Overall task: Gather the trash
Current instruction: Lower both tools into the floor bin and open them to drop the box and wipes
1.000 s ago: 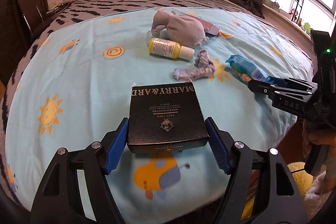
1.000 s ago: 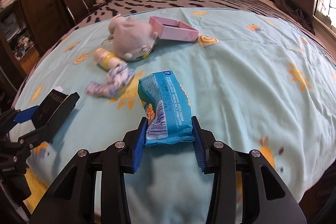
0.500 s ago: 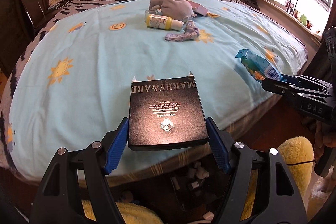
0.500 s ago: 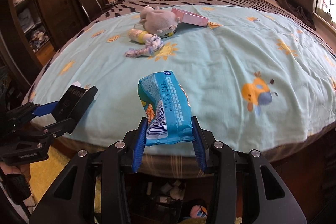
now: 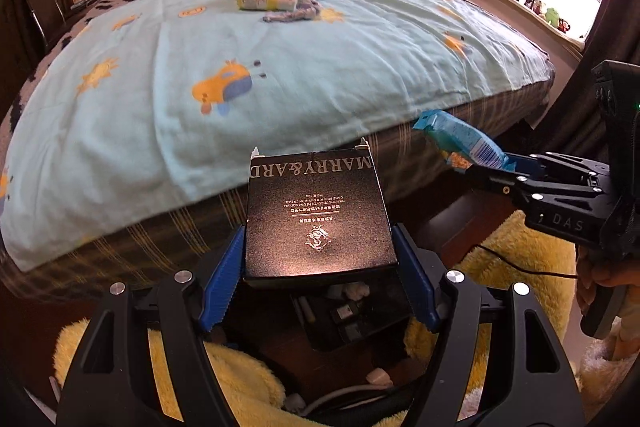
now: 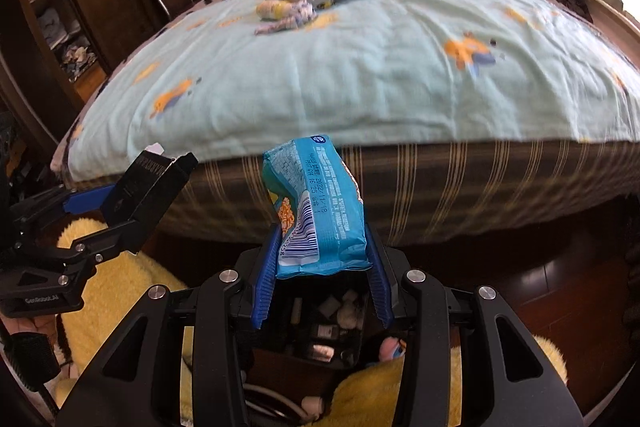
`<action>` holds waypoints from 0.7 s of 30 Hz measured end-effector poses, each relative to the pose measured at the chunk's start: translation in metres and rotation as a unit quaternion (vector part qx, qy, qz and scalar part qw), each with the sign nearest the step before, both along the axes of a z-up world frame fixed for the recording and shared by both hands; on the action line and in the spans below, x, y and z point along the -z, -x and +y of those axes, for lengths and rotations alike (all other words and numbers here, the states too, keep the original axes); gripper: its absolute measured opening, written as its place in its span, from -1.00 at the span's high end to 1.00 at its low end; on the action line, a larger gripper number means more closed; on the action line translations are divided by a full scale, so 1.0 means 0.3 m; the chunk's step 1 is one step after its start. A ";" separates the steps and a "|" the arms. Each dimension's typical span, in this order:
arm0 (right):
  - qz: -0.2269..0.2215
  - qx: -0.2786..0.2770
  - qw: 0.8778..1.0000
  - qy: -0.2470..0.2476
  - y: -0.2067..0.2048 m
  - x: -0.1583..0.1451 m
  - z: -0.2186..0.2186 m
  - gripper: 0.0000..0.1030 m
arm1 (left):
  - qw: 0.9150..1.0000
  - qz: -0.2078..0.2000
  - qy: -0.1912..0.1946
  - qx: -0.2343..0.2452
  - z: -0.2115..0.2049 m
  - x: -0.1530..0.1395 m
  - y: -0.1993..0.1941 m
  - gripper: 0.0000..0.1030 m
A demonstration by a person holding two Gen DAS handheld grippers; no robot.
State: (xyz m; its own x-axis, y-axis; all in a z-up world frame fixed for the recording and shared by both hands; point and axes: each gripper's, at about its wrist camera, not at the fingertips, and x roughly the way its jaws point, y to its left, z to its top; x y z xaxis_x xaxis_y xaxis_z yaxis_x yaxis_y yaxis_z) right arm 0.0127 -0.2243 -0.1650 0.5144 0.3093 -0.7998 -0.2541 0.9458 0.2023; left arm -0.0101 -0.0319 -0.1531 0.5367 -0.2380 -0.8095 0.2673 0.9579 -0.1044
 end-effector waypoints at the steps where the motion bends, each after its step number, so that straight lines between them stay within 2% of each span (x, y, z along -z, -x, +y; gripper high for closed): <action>1: 0.007 -0.002 1.000 0.000 0.007 0.016 0.003 0.19 | 1.000 0.007 0.001 0.003 -0.004 0.012 0.008 -0.32; 5: 0.031 -0.005 1.000 0.001 0.016 0.068 0.020 0.19 | 0.999 0.034 -0.003 0.011 -0.017 0.074 0.021 -0.32; 17: 0.114 0.001 0.993 0.025 -0.006 0.267 0.050 0.19 | 0.992 0.126 -0.007 0.016 -0.051 0.305 -0.056 -0.33; 21: 0.134 0.001 0.991 0.029 -0.021 0.309 0.060 0.20 | 0.989 0.145 -0.003 0.016 -0.057 0.349 -0.089 -0.33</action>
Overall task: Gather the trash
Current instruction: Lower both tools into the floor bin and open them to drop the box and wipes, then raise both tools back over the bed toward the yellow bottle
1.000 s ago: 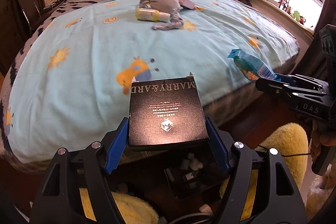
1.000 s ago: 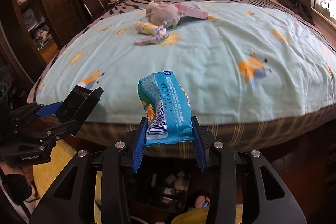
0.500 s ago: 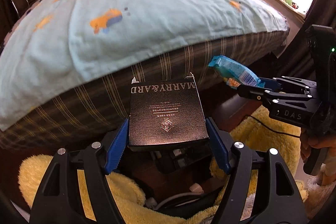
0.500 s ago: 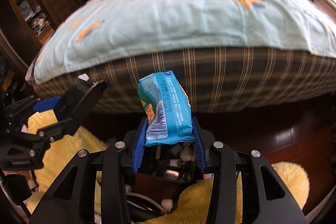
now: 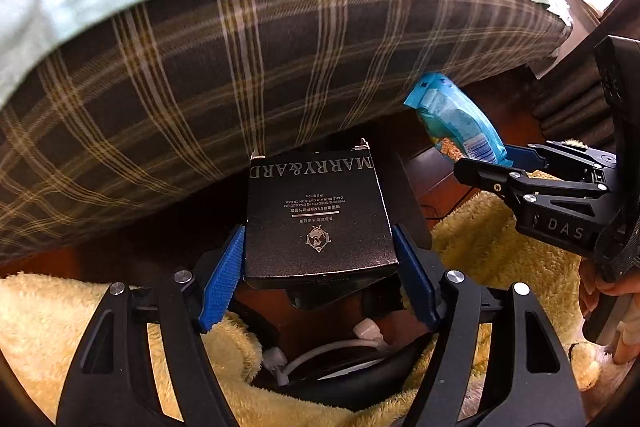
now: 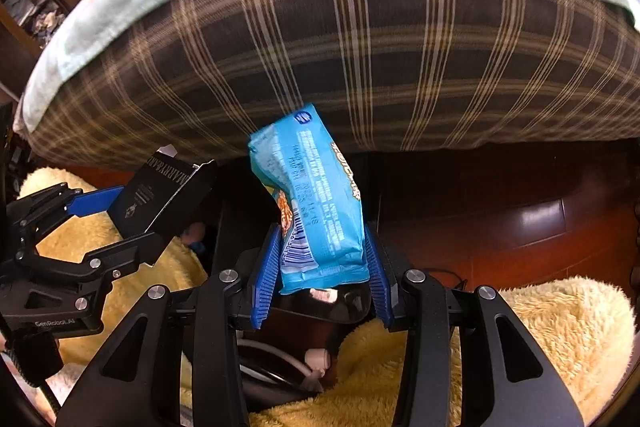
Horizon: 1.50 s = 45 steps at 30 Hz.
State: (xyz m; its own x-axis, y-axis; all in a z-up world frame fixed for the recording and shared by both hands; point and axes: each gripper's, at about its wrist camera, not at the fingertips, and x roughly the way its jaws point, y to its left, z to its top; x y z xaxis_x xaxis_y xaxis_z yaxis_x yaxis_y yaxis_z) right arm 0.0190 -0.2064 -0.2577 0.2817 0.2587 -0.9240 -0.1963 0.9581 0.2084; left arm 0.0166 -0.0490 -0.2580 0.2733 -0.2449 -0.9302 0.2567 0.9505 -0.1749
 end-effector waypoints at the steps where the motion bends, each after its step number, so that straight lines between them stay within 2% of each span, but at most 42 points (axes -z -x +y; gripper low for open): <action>1: 0.005 0.000 1.000 0.000 -0.004 0.011 0.003 0.20 | 1.000 0.002 0.000 0.001 -0.003 0.006 -0.001 -0.33; 10: 0.019 0.005 1.000 -0.007 -0.042 0.032 -0.003 0.18 | 0.999 0.034 0.006 -0.002 0.017 0.063 -0.041 -0.35; 13: 0.018 0.009 1.000 -0.008 -0.061 0.026 -0.014 0.17 | 0.999 0.038 0.003 -0.004 0.029 0.071 -0.052 -0.51; 19: 0.009 0.021 1.000 -0.006 -0.087 -0.012 -0.033 -0.22 | 0.999 0.032 0.000 -0.002 0.035 0.043 -0.062 -0.70; 21: -0.002 0.026 1.000 -0.014 -0.097 -0.041 -0.047 -0.49 | 1.000 0.024 0.001 -0.001 0.037 0.013 -0.056 -0.76; 24: -0.026 0.034 0.999 -0.021 -0.116 -0.099 -0.086 -0.72 | 1.000 -0.002 0.004 0.004 0.047 -0.057 -0.051 -0.84; 27: -0.058 0.047 0.997 -0.026 -0.132 -0.172 -0.123 -0.84 | 0.999 -0.032 0.005 0.004 0.057 -0.135 -0.051 -0.84; 30: -0.087 0.059 0.994 -0.035 -0.148 -0.248 -0.166 -0.85 | 0.998 -0.058 0.004 -0.006 0.073 -0.207 -0.068 -0.84; 38: -0.163 0.059 0.984 -0.031 -0.224 -0.441 -0.161 -0.86 | 0.993 -0.114 -0.001 -0.031 0.135 -0.346 -0.142 -0.84; 45: -0.200 0.028 0.979 -0.040 -0.359 -0.529 -0.084 -0.86 | 0.987 -0.148 -0.008 -0.064 0.206 -0.413 -0.237 -0.84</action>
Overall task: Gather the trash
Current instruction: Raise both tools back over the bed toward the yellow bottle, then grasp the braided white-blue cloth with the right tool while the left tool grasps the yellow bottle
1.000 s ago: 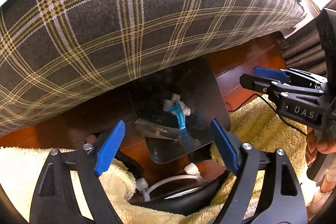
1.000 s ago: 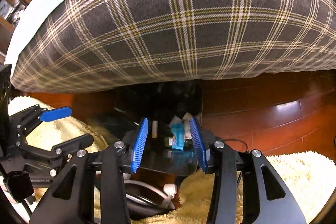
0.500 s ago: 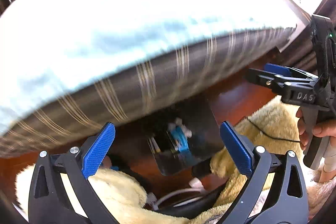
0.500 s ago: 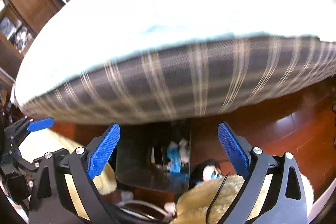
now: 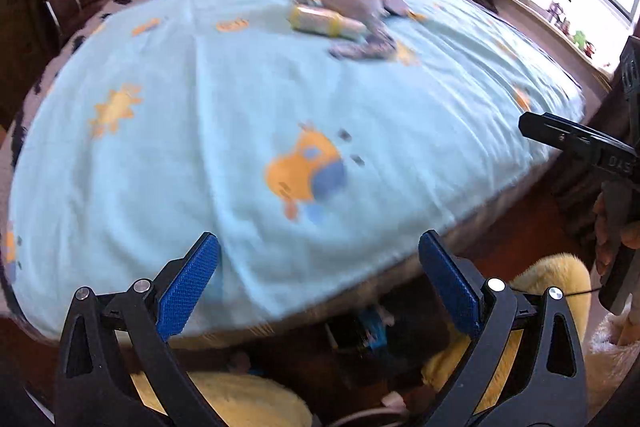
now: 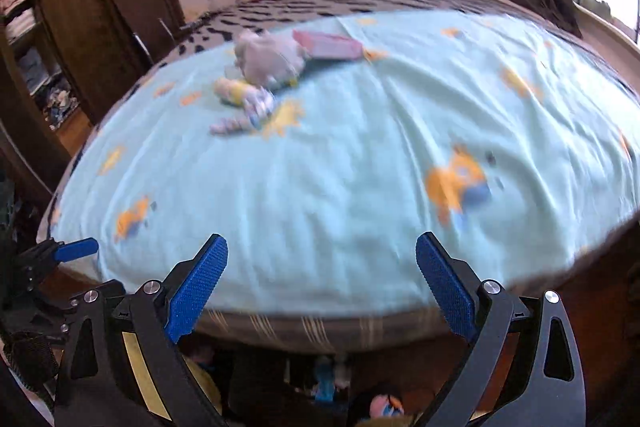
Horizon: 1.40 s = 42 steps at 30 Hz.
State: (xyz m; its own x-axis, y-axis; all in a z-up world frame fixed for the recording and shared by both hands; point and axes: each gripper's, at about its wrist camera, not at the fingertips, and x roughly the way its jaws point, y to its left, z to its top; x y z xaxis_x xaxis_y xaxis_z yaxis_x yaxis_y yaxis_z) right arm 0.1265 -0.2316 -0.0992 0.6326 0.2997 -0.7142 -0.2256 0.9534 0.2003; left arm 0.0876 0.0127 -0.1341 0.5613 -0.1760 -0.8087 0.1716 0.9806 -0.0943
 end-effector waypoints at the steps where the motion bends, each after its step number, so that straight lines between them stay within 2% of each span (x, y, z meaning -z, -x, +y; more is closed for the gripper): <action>1: -0.003 -0.004 1.000 -0.002 -0.018 0.001 0.013 -0.86 | 1.000 -0.004 0.000 -0.004 0.004 -0.004 -0.017 -0.84; 6: -0.013 -0.029 0.999 -0.019 -0.137 0.001 0.114 -0.86 | 0.999 -0.029 -0.013 -0.013 0.042 -0.043 -0.085 -0.84; 10: -0.018 -0.045 0.999 -0.007 -0.245 0.007 0.199 -0.84 | 0.999 -0.040 -0.019 -0.014 0.053 -0.067 -0.151 -0.84; 12: -0.015 -0.050 0.999 -0.004 -0.295 0.020 0.229 -0.54 | 0.999 -0.044 -0.021 -0.012 0.054 -0.072 -0.178 -0.84; 15: -0.001 -0.058 0.998 -0.001 -0.362 0.047 0.265 -0.22 | 0.999 -0.045 -0.024 -0.008 0.049 -0.071 -0.217 -0.84; 19: 0.017 -0.063 0.998 0.012 -0.421 0.089 0.299 0.00 | 0.999 -0.042 -0.023 -0.003 0.039 -0.061 -0.269 -0.84; 24: 0.020 -0.064 0.998 0.016 -0.446 0.111 0.287 0.45 | 0.999 -0.033 -0.014 0.005 0.019 -0.042 -0.345 -0.84; 29: 0.005 -0.045 0.999 0.028 -0.465 0.092 0.216 0.49 | 0.999 -0.028 -0.018 0.019 -0.026 -0.024 -0.417 -0.84; 42: 0.004 0.010 0.999 0.030 -0.479 0.090 -0.031 0.49 | 0.998 -0.019 -0.023 0.053 -0.165 0.015 -0.657 -0.84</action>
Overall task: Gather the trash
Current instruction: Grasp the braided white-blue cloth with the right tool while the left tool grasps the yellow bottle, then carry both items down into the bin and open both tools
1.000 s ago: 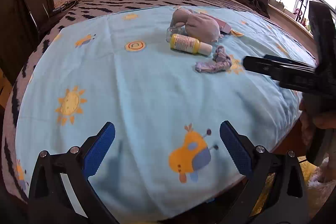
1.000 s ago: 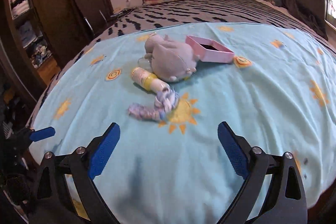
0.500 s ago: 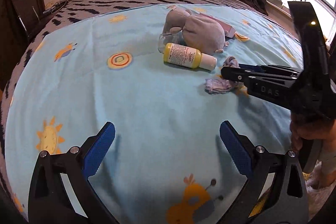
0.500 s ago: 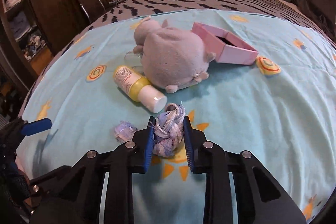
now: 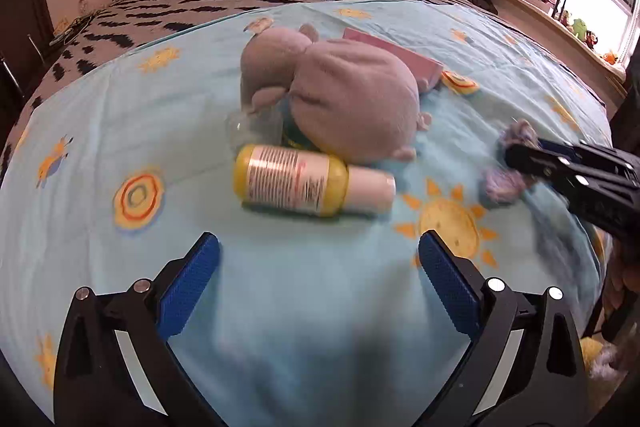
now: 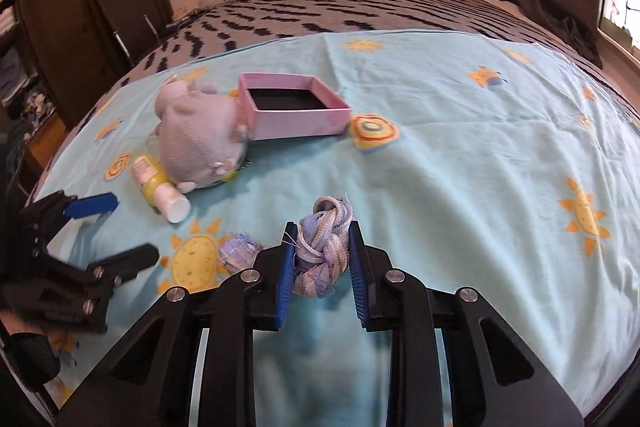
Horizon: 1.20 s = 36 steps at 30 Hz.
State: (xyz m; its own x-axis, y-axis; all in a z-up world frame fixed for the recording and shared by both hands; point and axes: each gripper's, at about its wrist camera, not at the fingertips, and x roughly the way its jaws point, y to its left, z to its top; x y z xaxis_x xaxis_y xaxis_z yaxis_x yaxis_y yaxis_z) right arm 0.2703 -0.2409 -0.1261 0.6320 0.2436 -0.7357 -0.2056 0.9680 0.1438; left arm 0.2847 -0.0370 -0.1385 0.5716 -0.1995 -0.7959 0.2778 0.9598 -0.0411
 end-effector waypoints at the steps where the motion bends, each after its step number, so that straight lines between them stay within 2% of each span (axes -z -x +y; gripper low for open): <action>1: 0.001 0.002 1.000 -0.002 0.000 0.005 -0.009 0.49 | 1.000 0.001 0.001 0.000 -0.005 0.001 -0.018 -0.84; 4: 0.007 0.001 1.000 -0.014 -0.004 0.023 -0.027 0.49 | 1.000 0.002 0.003 0.005 -0.027 0.009 -0.064 -0.82; 6: 0.005 0.001 1.000 -0.014 -0.003 0.028 -0.029 0.49 | 1.000 0.000 -0.003 0.009 -0.042 0.012 -0.083 -0.70; 7: 0.003 0.000 1.000 -0.014 -0.003 0.028 -0.027 0.49 | 1.000 -0.002 -0.005 0.009 -0.044 0.012 -0.088 -0.57; 16: -0.007 -0.010 1.000 -0.013 0.047 -0.004 0.004 0.49 | 1.000 -0.006 -0.001 0.015 -0.036 -0.008 -0.023 -0.57; 25: -0.025 -0.027 0.999 -0.011 0.226 -0.087 0.035 0.49 | 1.000 -0.011 0.007 0.005 0.028 -0.077 0.222 -0.57; 36: -0.006 -0.043 0.999 -0.006 0.486 -0.067 0.049 0.49 | 1.000 -0.008 0.020 0.004 0.067 -0.100 0.517 -0.57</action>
State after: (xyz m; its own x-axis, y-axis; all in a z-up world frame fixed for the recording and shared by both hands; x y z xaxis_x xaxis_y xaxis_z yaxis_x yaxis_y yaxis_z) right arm 0.1244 -0.2261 -0.1060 0.6172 0.3050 -0.7253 -0.2890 0.9453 0.1516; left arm 0.1296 -0.0169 -0.1086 0.5831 -0.2360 -0.7774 0.2870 0.9550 -0.0747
